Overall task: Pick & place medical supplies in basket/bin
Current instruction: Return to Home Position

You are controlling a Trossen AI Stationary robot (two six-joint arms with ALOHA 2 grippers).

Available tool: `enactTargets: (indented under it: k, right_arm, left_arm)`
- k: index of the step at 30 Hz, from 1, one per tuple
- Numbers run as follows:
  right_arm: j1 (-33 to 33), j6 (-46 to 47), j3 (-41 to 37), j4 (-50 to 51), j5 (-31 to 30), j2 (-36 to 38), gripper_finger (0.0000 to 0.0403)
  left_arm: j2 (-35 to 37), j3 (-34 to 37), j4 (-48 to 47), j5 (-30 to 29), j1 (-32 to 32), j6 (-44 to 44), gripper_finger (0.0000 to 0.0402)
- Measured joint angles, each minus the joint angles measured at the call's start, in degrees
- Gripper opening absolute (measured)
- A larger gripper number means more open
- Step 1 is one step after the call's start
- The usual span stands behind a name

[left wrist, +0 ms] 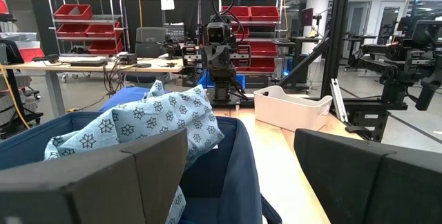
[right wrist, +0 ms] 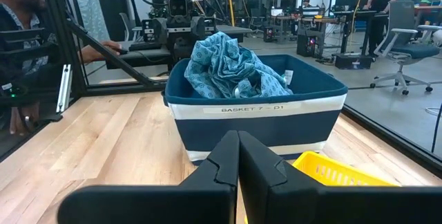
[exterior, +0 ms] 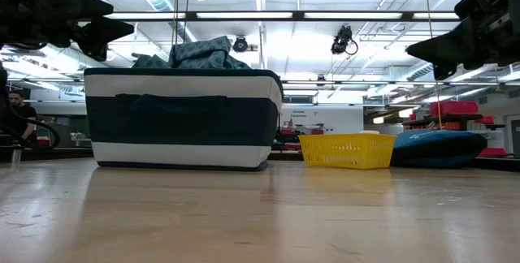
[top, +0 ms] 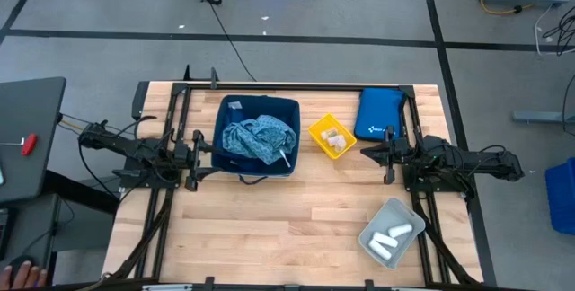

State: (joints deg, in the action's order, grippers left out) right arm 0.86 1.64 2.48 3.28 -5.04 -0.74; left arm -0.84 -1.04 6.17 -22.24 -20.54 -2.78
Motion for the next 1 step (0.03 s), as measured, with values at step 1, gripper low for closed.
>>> enactTargets:
  k: [1]
  right_arm:
    - [0.0,0.0,0.0,0.0,0.0,0.0,0.0009]
  left_arm:
    - [0.0,0.0,0.0,0.0,0.0,0.0,0.0268]
